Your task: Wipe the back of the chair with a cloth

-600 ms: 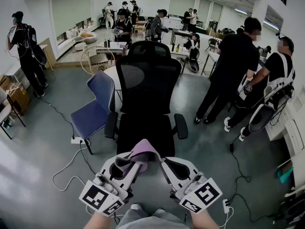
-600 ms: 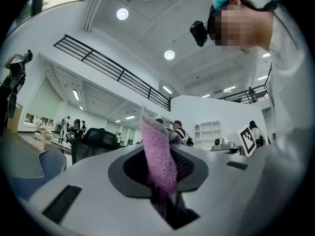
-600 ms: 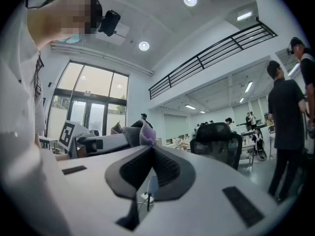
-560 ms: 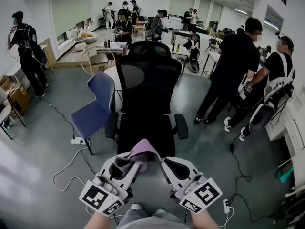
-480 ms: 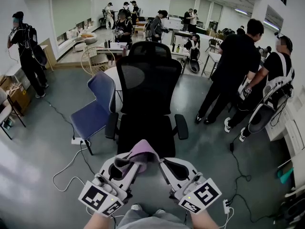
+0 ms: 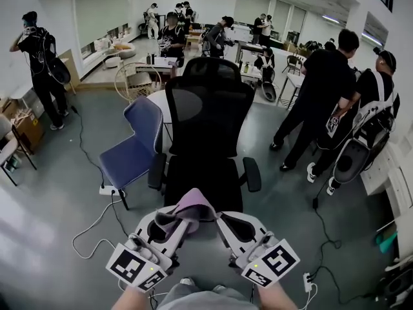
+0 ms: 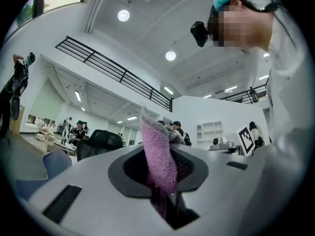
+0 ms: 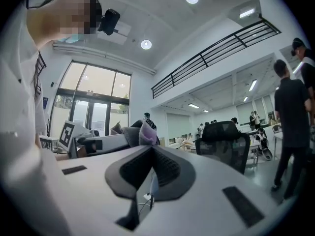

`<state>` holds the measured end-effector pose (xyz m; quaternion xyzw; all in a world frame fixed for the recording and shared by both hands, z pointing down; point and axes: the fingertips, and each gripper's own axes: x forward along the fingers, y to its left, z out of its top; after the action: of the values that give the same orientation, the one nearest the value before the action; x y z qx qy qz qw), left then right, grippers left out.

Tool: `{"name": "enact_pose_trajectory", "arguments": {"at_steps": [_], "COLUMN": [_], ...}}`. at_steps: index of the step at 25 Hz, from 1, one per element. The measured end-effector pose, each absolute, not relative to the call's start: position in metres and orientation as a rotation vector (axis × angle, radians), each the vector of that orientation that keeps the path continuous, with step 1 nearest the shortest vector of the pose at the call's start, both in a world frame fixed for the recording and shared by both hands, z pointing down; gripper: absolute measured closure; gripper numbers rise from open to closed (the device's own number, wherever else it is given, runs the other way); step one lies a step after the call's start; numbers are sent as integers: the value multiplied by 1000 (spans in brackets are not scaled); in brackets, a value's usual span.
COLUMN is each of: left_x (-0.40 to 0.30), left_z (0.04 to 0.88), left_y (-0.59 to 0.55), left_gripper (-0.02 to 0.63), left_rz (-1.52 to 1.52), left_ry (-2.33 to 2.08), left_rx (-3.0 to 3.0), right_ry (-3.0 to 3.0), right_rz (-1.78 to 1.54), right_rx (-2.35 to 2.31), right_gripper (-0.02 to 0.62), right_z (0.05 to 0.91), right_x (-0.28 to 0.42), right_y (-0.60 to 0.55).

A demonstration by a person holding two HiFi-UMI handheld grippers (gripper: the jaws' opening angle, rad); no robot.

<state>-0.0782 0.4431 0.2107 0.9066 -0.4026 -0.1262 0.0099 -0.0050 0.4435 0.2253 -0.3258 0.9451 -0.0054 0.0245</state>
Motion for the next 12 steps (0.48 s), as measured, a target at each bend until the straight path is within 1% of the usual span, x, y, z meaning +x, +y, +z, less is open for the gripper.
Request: {"name": "enact_pose_trajectory", "arguments": {"at_steps": [8, 12], "left_x": [-96, -92], "left_z": [210, 213], "left_y": [424, 409], "left_gripper": [528, 528], "left_rz": [-374, -372], "left_ry": [-1250, -1238], "left_rx": [2848, 2834], "right_ry": [2895, 2943], "right_rz": [-26, -57], "right_rx": [-1028, -899], "right_gripper": [588, 589], "right_z": [221, 226], "right_x": [-13, -19], "right_y": [429, 427]}}
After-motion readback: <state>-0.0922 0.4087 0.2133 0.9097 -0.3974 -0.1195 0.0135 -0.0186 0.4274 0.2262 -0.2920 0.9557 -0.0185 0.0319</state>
